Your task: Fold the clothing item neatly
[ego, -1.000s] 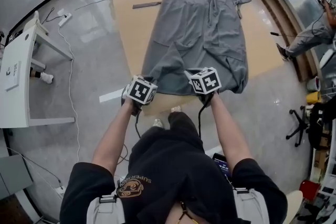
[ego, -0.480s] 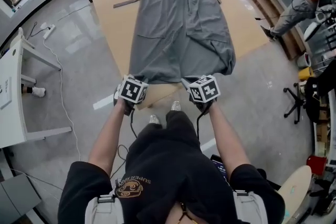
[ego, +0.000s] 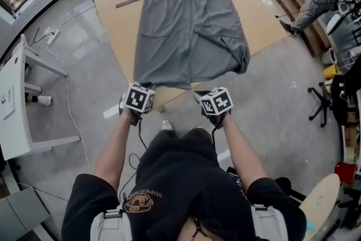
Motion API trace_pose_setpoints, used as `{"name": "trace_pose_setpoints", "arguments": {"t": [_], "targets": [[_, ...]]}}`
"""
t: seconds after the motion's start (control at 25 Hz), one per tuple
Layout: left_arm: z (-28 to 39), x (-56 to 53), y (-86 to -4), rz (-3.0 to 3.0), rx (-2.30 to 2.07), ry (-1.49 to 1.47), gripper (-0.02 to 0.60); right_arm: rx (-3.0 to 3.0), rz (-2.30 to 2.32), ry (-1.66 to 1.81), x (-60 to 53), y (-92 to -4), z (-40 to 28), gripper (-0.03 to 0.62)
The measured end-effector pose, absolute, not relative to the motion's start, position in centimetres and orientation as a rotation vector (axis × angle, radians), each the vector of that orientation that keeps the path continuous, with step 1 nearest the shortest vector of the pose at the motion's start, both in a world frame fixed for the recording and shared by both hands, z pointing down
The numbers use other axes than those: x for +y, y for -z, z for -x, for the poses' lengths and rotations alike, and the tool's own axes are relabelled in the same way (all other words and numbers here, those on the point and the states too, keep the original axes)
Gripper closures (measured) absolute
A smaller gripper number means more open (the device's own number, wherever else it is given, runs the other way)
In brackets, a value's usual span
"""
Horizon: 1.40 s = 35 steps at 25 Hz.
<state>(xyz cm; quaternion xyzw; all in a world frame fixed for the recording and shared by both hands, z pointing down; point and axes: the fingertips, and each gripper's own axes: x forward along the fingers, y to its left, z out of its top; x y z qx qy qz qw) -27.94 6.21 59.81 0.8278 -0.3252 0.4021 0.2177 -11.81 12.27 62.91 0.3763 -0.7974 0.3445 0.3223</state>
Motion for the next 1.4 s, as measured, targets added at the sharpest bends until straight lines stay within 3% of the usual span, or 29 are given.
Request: {"name": "trace_pose_setpoints", "arguments": {"t": [0.4,0.64,1.16,1.28,1.4], "targets": [[25.2,7.5,-59.2,-2.243,-0.998,-1.076,0.52,-2.199,-0.946,-0.82,10.3,-61.1,12.1,0.582],[26.8,8.3,-59.7,-2.192,-1.043,-1.07,0.52,-2.163,-0.99,-0.838,8.6,-62.5,13.0,0.52],[28.3,8.7,-59.2,-2.171,-1.087,-1.027,0.52,-2.145,-0.956,-0.782,8.3,-62.7,14.7,0.52],[28.2,8.8,-59.0,-2.172,-1.093,-1.018,0.52,-2.13,-0.92,-0.73,8.6,-62.8,14.8,0.572],[28.3,9.2,-58.8,-2.168,-1.104,-1.017,0.52,-2.142,-0.898,-0.721,9.2,-62.0,14.8,0.576]]}}
